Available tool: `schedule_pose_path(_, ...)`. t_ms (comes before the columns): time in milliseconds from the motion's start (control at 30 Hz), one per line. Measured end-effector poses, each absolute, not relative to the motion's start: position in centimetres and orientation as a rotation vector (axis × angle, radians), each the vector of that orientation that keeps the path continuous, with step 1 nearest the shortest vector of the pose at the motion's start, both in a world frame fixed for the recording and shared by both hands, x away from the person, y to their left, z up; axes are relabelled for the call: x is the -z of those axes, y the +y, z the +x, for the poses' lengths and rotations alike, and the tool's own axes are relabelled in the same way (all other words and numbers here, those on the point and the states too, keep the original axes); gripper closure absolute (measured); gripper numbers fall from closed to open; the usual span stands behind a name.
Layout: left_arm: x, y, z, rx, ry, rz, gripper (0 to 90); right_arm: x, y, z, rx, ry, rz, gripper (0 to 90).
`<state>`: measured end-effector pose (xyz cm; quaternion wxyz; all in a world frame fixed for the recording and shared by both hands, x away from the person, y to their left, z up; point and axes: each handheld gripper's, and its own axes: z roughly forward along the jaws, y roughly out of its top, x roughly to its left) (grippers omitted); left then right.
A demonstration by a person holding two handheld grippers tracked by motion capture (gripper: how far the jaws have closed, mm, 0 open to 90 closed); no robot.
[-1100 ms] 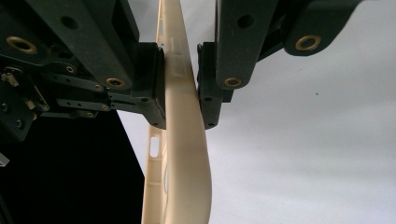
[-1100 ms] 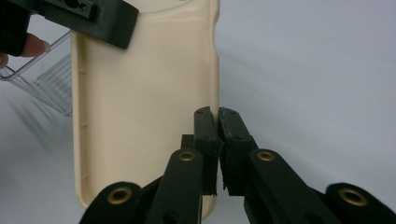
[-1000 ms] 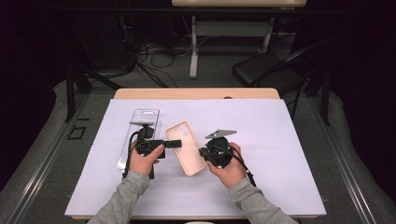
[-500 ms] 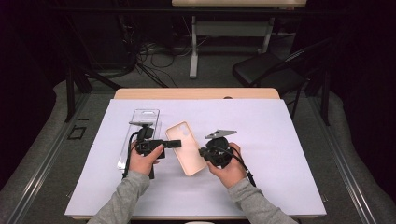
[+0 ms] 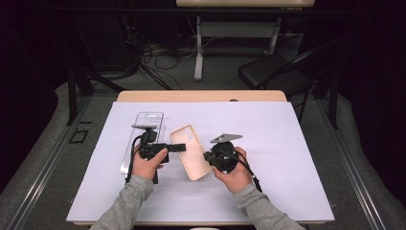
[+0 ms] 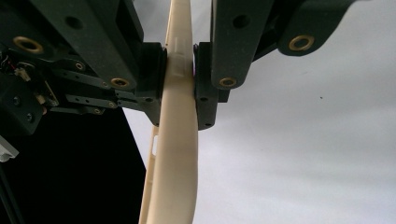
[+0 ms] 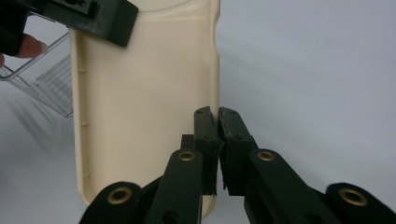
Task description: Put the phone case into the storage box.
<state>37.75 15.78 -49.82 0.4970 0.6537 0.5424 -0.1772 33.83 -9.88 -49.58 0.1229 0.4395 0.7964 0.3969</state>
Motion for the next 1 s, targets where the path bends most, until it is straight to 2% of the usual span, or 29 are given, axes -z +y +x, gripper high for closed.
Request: schedule_pose_path(1000,49.2,15.6,37.4,0.326,1.294,1.650,79.8,51.3,-10.0,33.6,-1.275,2.272,1.272,86.7)
